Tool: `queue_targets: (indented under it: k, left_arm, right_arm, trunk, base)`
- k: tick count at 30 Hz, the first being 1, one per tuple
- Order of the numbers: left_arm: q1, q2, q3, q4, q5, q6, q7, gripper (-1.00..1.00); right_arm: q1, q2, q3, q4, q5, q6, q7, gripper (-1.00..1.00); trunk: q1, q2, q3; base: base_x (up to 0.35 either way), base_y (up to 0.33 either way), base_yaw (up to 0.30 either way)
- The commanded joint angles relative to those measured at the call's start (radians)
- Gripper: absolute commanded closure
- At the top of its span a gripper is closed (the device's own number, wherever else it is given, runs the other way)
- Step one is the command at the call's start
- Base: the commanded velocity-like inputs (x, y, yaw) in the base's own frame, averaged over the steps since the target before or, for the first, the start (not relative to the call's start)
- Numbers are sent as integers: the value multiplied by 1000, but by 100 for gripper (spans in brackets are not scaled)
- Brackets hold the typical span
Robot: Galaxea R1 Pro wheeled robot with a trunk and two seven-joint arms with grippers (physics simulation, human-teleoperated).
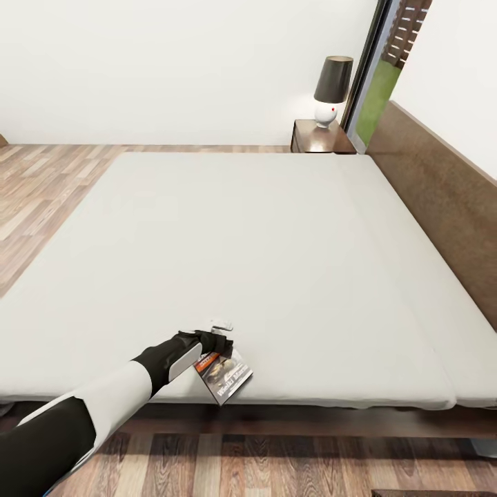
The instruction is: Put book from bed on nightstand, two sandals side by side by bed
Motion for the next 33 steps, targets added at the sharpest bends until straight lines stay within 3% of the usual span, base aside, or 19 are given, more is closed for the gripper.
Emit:
queue_targets:
  k: [1,33]
  left_arm:
    - [18,1,-6,-1,28,7,9,-100]
    - [18,2,-6,-1,28,7,9,-100]
  right_arm:
    - [0,0,-8,2,9,1,-4,-100]
    - [0,0,-8,1,9,1,-4,-100]
  trunk:
    - [0,0,-1]
    - [0,0,-1]
  base:
    - [-25,0,0]
    - [-19,0,0]
